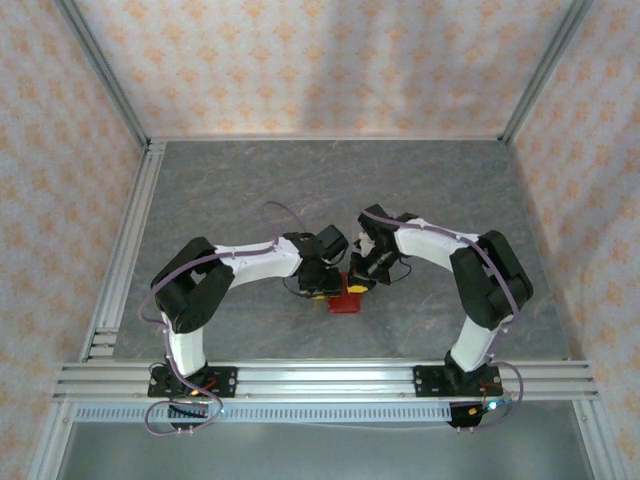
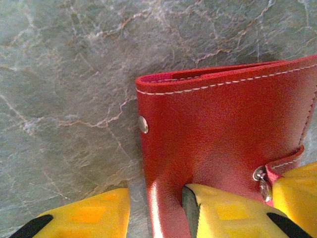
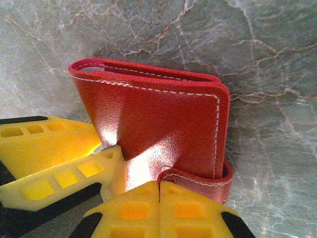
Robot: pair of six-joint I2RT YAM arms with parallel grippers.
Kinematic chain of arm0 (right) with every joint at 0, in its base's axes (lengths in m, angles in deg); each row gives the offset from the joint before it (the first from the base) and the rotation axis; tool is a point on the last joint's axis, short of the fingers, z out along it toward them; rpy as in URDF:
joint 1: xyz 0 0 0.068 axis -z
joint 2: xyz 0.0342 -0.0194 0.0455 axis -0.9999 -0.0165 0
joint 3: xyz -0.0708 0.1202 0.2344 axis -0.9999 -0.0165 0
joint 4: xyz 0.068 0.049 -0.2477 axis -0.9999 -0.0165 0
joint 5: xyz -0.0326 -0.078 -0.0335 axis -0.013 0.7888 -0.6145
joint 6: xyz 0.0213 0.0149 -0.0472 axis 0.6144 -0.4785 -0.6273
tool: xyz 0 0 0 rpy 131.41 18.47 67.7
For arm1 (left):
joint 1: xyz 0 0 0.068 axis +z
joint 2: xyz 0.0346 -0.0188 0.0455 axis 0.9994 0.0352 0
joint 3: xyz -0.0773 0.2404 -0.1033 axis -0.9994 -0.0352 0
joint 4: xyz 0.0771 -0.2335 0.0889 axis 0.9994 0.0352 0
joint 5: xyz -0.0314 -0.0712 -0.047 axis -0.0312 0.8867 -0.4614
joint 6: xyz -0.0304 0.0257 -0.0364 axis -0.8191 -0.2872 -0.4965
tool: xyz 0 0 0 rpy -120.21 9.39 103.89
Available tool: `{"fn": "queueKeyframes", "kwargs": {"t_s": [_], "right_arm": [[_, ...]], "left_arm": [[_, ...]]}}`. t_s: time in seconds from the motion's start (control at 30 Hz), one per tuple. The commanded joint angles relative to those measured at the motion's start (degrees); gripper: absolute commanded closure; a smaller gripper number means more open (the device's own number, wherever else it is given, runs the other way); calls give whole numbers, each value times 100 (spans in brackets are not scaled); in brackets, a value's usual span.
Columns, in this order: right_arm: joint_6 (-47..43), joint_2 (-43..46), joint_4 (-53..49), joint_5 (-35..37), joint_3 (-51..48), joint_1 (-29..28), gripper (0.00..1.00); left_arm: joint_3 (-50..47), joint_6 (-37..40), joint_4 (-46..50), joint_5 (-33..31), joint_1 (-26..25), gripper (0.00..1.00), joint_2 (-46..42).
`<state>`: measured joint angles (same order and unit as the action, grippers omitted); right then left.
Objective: Put the credit cards into the card holder
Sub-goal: Close the button on the card holder.
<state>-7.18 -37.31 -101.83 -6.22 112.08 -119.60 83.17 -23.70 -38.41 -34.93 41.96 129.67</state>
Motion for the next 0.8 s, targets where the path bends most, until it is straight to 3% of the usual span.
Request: {"fn": "queueKeyframes", "kwargs": {"t_s": [0.0,0.77], "right_arm": [[-52,-92,-176,213,134,40,100],[162,-361,-84,478,196,5,100]], "left_arm": [[-205,-47,31,-76,-95,63,139],[-240,-52,0,-80,-92,63,130]]}}
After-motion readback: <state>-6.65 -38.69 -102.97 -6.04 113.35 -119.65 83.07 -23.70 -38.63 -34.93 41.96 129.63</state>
